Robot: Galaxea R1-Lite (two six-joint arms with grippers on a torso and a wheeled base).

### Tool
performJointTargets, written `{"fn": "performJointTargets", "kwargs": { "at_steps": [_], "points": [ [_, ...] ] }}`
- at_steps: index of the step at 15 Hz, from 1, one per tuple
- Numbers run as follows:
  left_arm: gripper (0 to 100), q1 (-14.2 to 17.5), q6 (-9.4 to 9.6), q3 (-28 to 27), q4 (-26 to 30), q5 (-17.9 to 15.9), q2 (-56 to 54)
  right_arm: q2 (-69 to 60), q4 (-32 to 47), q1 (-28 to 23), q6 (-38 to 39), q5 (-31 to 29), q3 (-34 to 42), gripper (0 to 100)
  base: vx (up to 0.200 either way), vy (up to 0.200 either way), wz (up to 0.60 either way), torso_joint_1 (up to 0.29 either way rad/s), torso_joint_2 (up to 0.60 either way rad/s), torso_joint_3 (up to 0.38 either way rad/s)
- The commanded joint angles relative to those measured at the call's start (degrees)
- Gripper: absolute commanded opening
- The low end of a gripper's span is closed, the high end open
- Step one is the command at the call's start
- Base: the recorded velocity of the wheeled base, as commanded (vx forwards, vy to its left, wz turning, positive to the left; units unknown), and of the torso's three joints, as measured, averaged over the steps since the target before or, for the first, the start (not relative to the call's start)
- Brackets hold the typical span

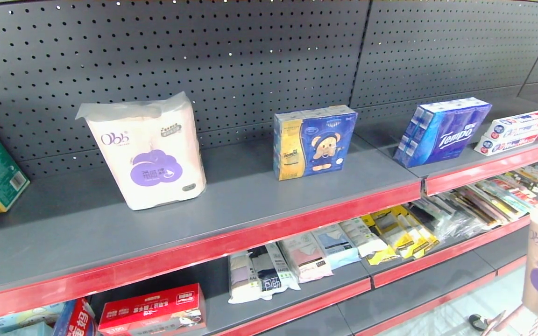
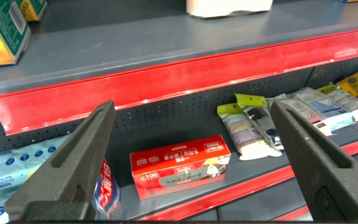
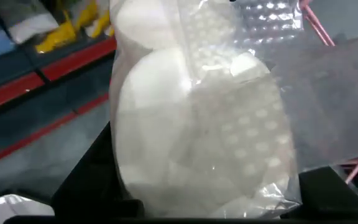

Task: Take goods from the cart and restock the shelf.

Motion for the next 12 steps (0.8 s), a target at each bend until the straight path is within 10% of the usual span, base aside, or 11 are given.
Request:
{"fn": "performJointTargets", "kwargs": {
  "at_steps": [1, 12],
  "points": [
    [100, 0.02, -0.08, 0.00, 0.00, -0.02, 0.02, -5.81, 0.05, 8.49, 5.26, -0.28, 2.14, 0, 0.000, 0.000, 0.00, 0.000, 0.00, 0.000],
    [100, 0.02, 0.01, 0.00, 0.00, -0.02, 0.02, -22.25, 0.32, 39.96, 21.61, 1.91, 10.32, 0, 0.000, 0.000, 0.00, 0.000, 0.00, 0.000]
  ]
}}
